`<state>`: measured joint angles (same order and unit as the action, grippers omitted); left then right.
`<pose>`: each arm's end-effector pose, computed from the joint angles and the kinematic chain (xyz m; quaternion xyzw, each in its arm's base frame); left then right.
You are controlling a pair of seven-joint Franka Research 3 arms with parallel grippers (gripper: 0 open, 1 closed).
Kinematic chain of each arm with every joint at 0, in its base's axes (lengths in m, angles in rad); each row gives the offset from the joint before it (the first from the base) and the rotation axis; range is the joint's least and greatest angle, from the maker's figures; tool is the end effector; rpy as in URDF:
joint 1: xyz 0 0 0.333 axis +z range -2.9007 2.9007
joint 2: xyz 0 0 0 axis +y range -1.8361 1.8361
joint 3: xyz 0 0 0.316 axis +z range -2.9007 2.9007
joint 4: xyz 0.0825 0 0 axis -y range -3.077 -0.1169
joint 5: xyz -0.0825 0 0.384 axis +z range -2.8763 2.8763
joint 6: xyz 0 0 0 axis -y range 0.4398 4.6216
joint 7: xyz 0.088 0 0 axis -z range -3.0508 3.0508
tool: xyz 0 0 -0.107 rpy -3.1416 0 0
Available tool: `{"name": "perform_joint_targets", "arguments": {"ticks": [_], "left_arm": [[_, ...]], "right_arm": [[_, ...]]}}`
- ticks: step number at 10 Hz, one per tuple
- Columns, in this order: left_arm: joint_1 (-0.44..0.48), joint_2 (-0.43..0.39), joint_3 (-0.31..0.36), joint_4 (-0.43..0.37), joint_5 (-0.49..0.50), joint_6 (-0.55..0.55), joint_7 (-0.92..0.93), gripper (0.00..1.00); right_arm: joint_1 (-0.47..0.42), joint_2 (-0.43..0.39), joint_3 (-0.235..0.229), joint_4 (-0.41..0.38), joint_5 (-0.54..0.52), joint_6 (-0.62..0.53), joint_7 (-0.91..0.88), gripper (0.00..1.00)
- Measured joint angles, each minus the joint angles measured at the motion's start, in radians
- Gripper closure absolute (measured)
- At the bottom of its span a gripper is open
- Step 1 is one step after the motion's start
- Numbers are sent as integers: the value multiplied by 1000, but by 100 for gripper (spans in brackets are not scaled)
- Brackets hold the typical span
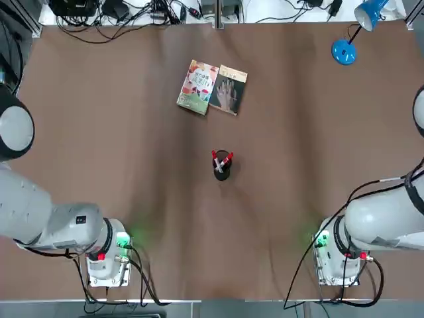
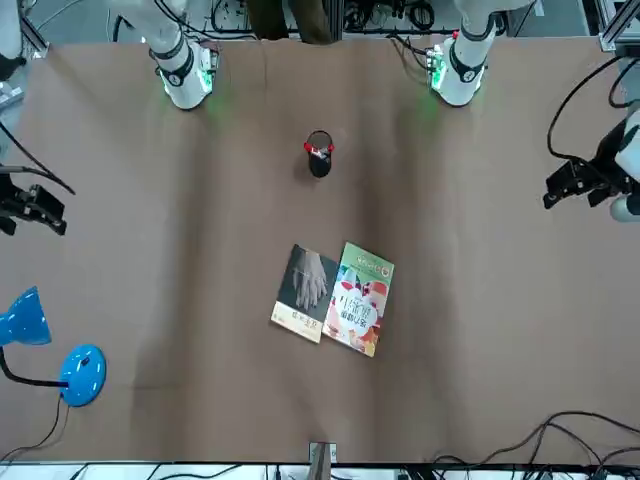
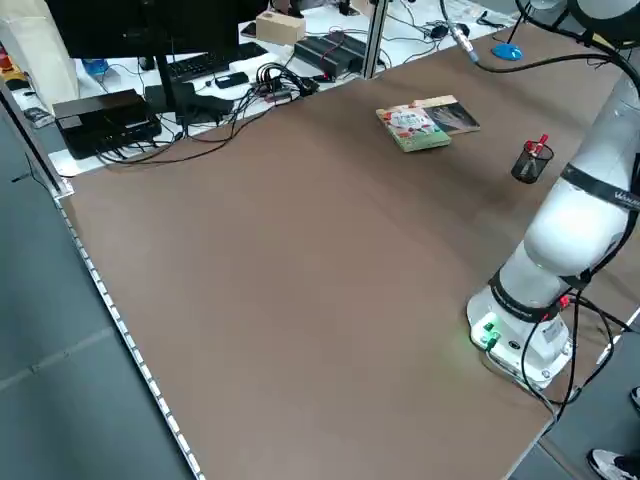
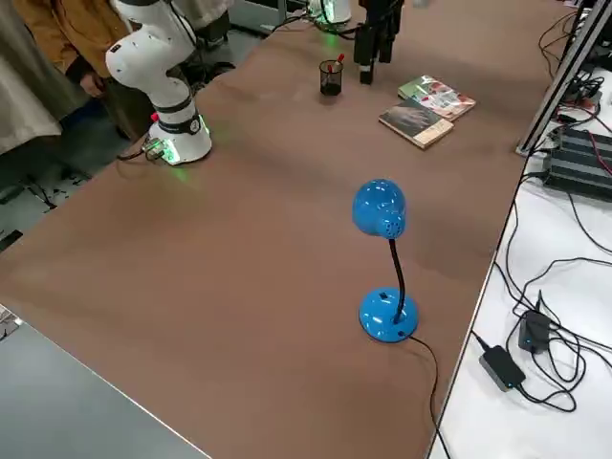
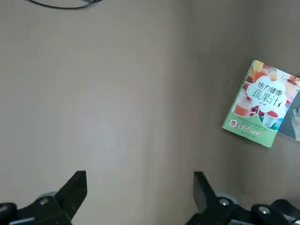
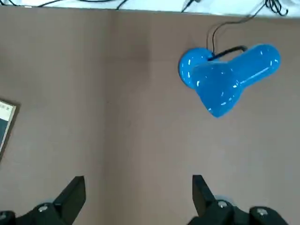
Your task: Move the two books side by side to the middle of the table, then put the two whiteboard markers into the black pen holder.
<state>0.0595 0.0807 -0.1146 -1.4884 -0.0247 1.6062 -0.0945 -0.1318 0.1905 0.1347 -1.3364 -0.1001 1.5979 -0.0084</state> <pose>0.5825 -0.0318 0.6212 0.9995 0.0202 0.0175 0.0183 0.6157 -0.0176 0.6276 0.9986 0.0035 0.0361 0.0375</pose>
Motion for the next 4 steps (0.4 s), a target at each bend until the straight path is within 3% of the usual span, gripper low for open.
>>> {"name": "perform_joint_targets", "arguments": {"ticks": [4], "left_arm": [[2,1,1,17,0,-2,0,1]], "right_arm": [[-7,0,0,-3,2,-13,2,0]]}}
